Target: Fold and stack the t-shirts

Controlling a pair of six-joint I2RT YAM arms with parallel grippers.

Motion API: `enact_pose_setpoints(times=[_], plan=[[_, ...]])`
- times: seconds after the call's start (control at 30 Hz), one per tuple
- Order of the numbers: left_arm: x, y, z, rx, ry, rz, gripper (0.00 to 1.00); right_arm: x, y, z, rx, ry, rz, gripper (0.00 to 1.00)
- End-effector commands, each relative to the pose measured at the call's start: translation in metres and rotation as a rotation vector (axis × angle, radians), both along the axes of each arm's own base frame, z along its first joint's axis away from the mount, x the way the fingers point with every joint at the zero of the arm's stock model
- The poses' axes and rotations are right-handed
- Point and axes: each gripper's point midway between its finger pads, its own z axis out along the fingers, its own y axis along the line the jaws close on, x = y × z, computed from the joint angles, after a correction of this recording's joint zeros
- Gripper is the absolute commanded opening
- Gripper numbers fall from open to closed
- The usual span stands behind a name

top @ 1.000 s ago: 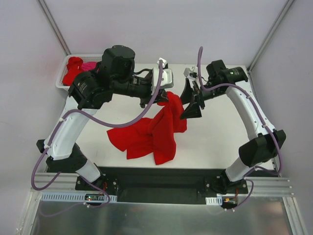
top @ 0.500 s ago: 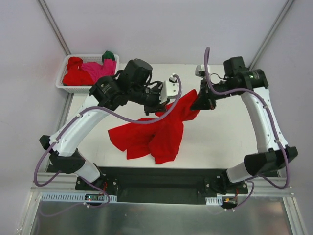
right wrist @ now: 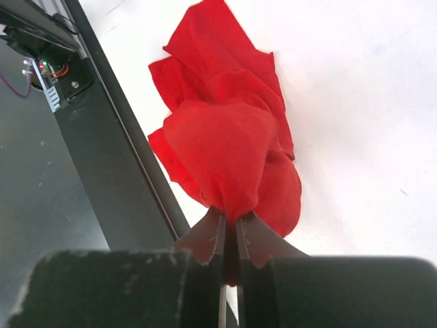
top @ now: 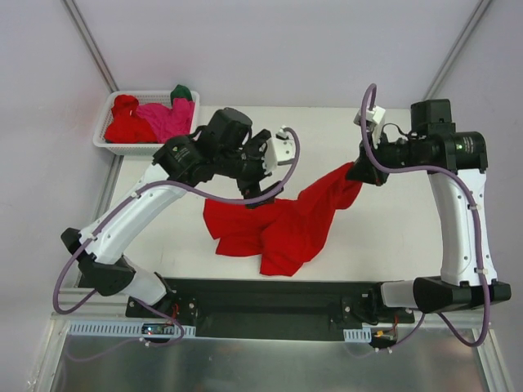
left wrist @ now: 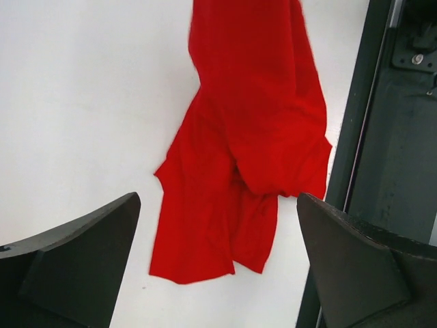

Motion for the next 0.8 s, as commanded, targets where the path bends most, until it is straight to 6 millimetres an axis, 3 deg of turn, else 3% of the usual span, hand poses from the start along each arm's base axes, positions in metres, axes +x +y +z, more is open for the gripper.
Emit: enact_pose_setpoints(times=[0.0, 0.3, 0.43, 0.47, 0.57, 0.77], plan=[[0.014, 0.007, -0.054, 0.104, 0.069, 0.077, 0.99, -0.024, -0.009, -0.01, -0.034, 0.087, -0.046, 0.01], [0.023, 0.044, -0.149, 0.281, 0.302, 0.225, 0.99, -0.027, -0.026, -0.036, -0.145, 0.092, -0.072, 0.01], [0.032, 0.065, -0.181, 0.29, 0.386, 0.283, 0.99, -0.034, -0.028, -0.059, -0.155, 0.138, -0.068, 0.01], [0.044, 0.072, -0.19, 0.278, 0.391, 0.314, 0.99, -0.037, -0.027, -0.06, -0.151, 0.131, -0.066, 0.01], [0.048, 0.087, -0.225, 0.307, 0.464, 0.348, 0.99, -0.04, -0.025, -0.062, -0.139, 0.136, -0.066, 0.01], [0.063, 0.103, -0.262, 0.344, 0.488, 0.384, 0.99, -0.046, -0.025, -0.056, -0.13, 0.118, -0.065, 0.01]])
